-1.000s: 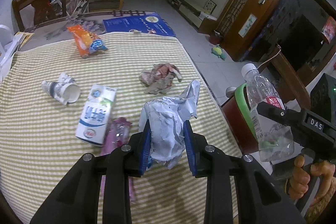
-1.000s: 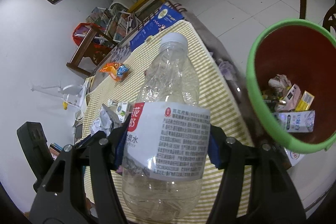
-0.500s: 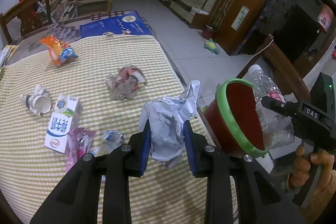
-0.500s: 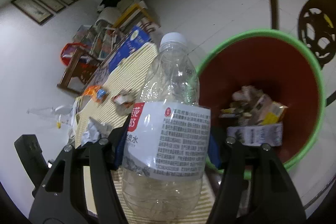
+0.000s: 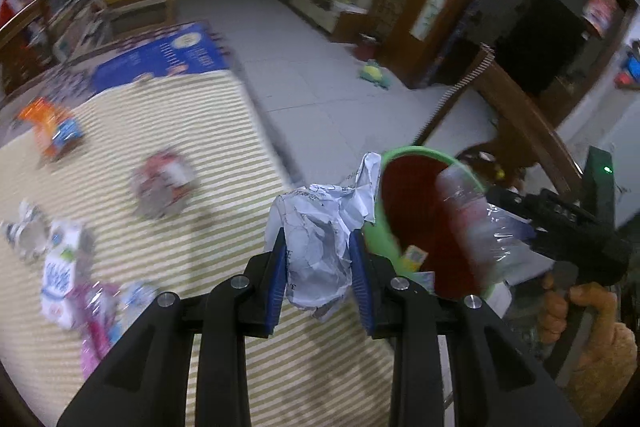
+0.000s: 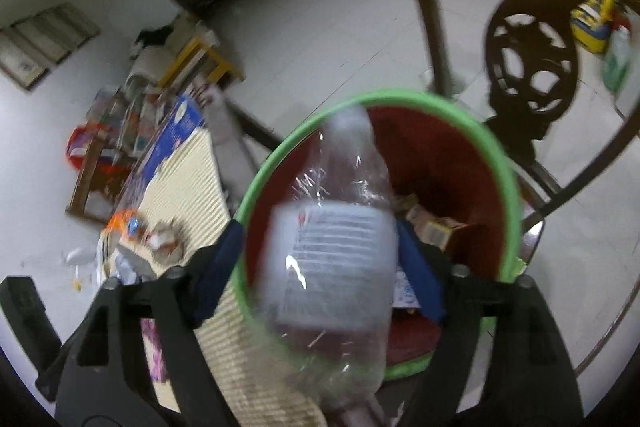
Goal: Collect trash
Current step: 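Drop the plastic bottle into the bin with the right tool while the left tool releases the paper, then grasp the stacked floral paper cups with the left tool while the right tool grasps the orange snack bag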
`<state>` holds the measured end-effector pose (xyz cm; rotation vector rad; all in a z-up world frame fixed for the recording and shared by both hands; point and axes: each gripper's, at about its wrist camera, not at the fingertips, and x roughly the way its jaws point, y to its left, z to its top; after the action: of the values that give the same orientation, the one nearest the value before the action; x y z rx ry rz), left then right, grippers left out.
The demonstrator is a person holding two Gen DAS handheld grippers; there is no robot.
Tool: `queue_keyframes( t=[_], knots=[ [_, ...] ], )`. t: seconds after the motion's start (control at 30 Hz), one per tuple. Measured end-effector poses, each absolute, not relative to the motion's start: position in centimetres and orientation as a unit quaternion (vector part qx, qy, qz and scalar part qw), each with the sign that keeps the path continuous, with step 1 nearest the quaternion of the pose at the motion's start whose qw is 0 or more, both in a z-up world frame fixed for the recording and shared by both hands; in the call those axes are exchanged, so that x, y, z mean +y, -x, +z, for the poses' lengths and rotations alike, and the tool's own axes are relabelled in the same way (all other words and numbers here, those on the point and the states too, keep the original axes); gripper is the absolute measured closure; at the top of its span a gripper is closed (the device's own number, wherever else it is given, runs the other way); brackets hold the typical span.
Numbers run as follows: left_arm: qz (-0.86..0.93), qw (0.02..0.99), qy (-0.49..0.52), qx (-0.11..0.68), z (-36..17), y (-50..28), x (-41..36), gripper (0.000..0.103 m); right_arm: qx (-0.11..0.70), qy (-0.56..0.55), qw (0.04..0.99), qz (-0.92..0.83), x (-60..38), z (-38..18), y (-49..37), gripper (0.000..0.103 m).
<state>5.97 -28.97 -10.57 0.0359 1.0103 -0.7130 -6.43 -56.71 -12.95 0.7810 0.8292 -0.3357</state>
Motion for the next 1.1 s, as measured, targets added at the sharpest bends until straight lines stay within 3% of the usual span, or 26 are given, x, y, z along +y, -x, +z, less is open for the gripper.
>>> queue_keyframes(
  t=[0.43,0.57,0.67,1.1],
  knots=[
    [-0.447,0.760,-0.096,0.462,-11.2,-3.9,-41.0,0.075,0.365,-0.364,0.824,-0.236,-59.6,-11.9,11.8,0.027],
    [-0.451,0.762,-0.111,0.451,-10.9,-3.8,-42.8,0.065,0.363,-0.370,0.818,-0.250,-59.8,-12.1,12.9,0.027],
    [-0.451,0.768,-0.104,0.442,-10.3,-3.8,-42.7,0.052,0.363,-0.370,0.816,-0.255,-59.7,-12.1,13.3,0.026],
    [-0.407,0.805,-0.054,0.427,-8.0,-5.4,-35.6,0.048,0.375,-0.344,0.835,-0.209,-55.8,-11.3,9.9,0.025]
  ],
)
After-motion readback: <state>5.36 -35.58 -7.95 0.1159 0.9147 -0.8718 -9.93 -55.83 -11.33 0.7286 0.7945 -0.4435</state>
